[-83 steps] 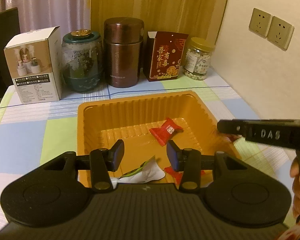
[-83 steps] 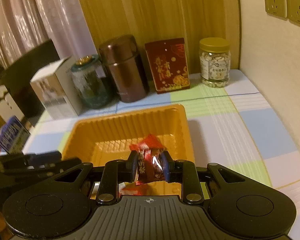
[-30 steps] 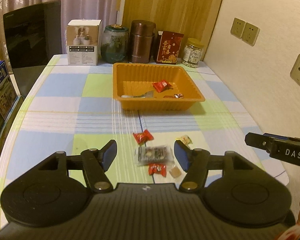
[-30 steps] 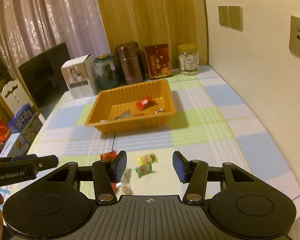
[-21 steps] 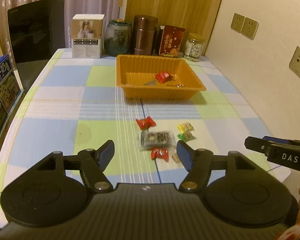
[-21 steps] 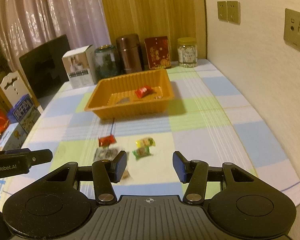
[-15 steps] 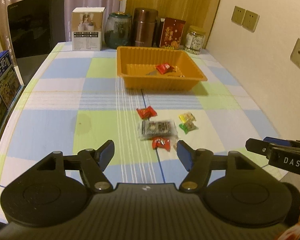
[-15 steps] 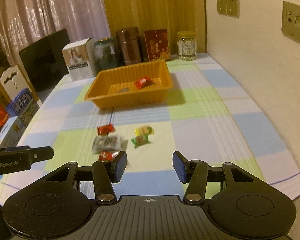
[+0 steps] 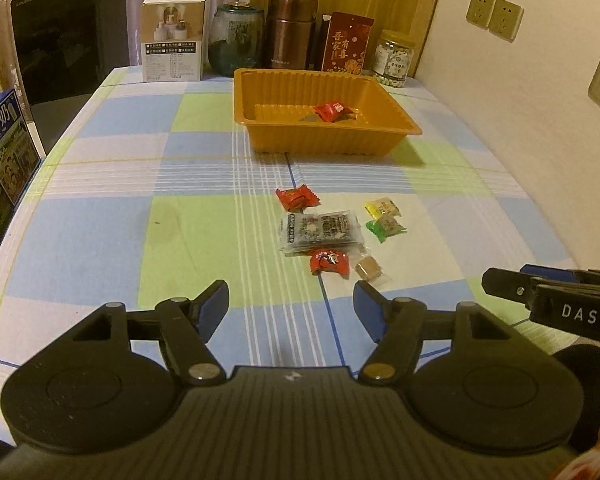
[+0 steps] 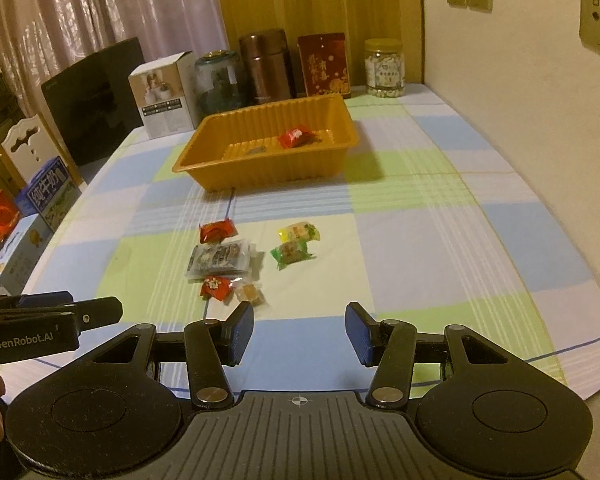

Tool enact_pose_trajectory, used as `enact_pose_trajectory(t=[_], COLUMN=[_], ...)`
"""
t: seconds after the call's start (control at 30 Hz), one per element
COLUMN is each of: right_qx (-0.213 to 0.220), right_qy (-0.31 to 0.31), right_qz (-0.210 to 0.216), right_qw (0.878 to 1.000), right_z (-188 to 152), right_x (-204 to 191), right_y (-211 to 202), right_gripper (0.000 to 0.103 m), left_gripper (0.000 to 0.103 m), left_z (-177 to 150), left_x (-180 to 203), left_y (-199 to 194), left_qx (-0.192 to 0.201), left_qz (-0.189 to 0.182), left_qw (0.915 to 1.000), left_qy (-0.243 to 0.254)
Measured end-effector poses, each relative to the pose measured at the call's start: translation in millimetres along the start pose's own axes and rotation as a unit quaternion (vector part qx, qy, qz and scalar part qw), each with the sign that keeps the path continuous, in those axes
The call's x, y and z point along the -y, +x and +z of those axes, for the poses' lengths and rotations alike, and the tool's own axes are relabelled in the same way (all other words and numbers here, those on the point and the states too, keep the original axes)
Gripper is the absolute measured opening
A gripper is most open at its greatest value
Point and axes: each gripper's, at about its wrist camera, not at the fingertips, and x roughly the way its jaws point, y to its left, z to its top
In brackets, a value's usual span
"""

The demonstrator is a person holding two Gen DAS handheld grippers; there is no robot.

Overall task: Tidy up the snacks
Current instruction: 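Move both open tools down toward the loose snacks on the cloth, then grasp the small brown square candy with the right tool while the left grasps a red candy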

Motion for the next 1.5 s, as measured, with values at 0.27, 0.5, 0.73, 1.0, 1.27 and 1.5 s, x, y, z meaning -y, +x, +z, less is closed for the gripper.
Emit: enact_pose_trajectory(t=[0.27, 0.5, 0.73, 1.0, 1.27, 1.5], right_qx=[-0.016, -0.022, -0.026, -0.042, -0.040, -0.039], right_qy=[-0.013, -0.046, -0.078, -0.103, -0.118, -0.127], right_qz=[0.012, 0.040, 0.056, 0.060, 0.060, 0.062], right_qw=[1.000, 0.998, 0.995, 0.992, 0.990, 0.989], right_z=[-4, -7, -6, -5, -3, -2], right_x=[-1, -11, -21, -28, -31, -33], right_y=[29, 60, 90, 122, 135, 137], right_gripper=[0.051, 0.051, 0.048, 0.033, 0.030, 0.022], left_gripper=[0.066, 0.066, 0.066, 0.066, 0.066, 0.065], left_z=[-3, -2, -2, -1, 0, -1], left_x=[-6, -13, -18, -21, -20, -16], left_y=[22, 43, 57, 67, 76, 83], left_qx=[-0.011, -0.021, -0.027, -0.028, -0.031, -0.033], left_qz=[0.003, 0.007, 0.008, 0.007, 0.002, -0.001], left_qw=[0.9999, 0.9997, 0.9996, 0.9996, 0.9995, 0.9995], left_qy=[0.001, -0.002, -0.004, -0.005, -0.003, 0.003])
